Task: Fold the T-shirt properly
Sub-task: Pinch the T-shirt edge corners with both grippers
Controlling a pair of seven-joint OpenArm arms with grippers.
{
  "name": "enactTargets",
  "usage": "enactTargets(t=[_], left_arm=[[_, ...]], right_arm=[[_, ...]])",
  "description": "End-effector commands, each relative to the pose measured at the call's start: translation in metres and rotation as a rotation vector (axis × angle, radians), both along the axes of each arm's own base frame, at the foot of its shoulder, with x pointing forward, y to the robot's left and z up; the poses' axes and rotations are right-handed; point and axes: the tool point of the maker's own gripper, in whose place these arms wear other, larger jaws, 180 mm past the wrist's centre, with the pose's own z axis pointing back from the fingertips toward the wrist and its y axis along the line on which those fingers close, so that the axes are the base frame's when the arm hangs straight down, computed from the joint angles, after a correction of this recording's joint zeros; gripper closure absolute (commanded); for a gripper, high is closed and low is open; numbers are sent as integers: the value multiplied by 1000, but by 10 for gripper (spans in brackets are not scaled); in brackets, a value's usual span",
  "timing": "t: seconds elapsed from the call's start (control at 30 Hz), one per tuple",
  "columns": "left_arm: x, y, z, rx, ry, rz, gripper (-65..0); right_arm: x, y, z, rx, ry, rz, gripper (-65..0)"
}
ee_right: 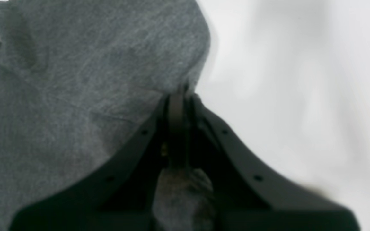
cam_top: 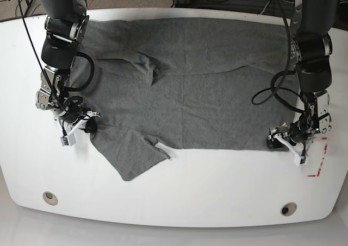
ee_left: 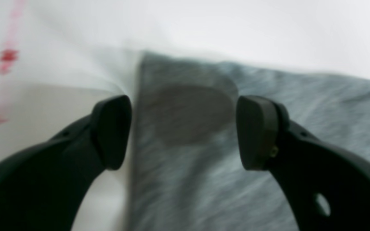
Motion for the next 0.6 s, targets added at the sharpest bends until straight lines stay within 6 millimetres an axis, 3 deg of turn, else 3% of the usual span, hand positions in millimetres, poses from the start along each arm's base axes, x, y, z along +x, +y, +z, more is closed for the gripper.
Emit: enactTargets(t=[0.0,0.17,0.27,0.57], left_arm=[[9,2,10,3,-10,25,-385],[17,6,13,11,-49,94,-135],[19,9,16,15,-74,105,-18],[22,10,21,14,-88,104,-6]], right_arm=[[2,-7,4,-30,11,9,0],[2,-7,4,-30,11,9,0],[2,-7,4,-31,10,9,0],[4,-7,5,-38,7,15,0]])
